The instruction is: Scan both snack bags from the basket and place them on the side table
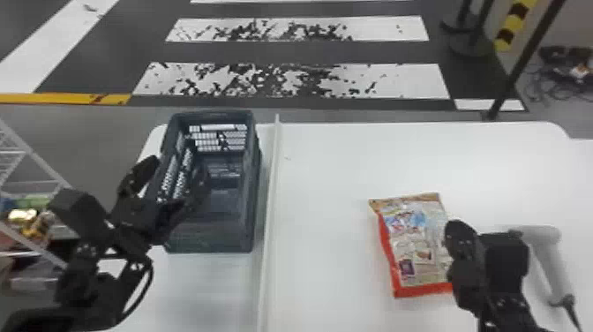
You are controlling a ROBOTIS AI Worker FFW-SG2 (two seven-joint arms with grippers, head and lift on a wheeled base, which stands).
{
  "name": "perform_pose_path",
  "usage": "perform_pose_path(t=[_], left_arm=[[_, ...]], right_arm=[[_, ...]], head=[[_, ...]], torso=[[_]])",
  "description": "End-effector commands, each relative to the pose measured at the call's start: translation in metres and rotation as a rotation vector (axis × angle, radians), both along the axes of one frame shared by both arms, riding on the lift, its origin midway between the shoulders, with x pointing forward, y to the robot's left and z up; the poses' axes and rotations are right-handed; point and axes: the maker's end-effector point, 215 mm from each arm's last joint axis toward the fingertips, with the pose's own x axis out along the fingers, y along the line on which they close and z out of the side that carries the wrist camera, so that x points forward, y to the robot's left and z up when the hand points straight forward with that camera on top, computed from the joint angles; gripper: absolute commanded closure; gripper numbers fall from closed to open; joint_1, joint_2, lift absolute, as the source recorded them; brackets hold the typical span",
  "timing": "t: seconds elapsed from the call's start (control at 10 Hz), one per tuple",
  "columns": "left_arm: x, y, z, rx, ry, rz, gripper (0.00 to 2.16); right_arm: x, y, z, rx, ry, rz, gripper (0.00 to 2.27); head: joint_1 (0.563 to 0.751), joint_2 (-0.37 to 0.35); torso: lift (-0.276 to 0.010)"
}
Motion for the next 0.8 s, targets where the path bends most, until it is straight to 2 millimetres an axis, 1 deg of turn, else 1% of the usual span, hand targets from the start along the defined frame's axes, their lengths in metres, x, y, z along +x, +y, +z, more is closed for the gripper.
perform_pose_path(t=[0.0, 0.1, 0.3, 0.5, 0.6, 0.7], left_arm=[[0.0, -0.001, 0.0, -0.002, -0.001, 0.0, 0.09], [0.0, 0.0, 0.001, -0.005, -0.001, 0.001, 0.09], [0.0, 0.0, 0.0, -0.011, 0.0, 0.0, 0.09], [-0.001, -0.001, -0.003, -0.012, 0.006, -0.003, 0.09], [-0.001, -0.001, -0.005, -0.015, 0.009, -0.001, 0.09], [-0.001, -0.001, -0.006, -0.015, 0.01, -0.001, 0.09]], right_arm=[[0.001, 0.012, 0.018, -0.004, -0.026, 0.019, 2.26], [-0.001, 0.024, 0.013, -0.006, -0.01, 0.039, 2.25], [-0.007, 0.055, -0.002, -0.009, 0.02, 0.094, 2.25], [-0.006, 0.084, -0.018, -0.013, 0.043, 0.151, 2.25], [-0.006, 0.099, -0.021, -0.019, 0.047, 0.18, 2.25], [-0.005, 0.114, -0.018, -0.02, 0.039, 0.208, 2.25]], head=[[0.695, 0.073], [0.695, 0.077], [0.695, 0.109], [0.695, 0.144], [0.695, 0.166], [0.695, 0.186]], torso=[[-0.075], [-0.075], [-0.075], [-0.075], [-0.075], [-0.075]])
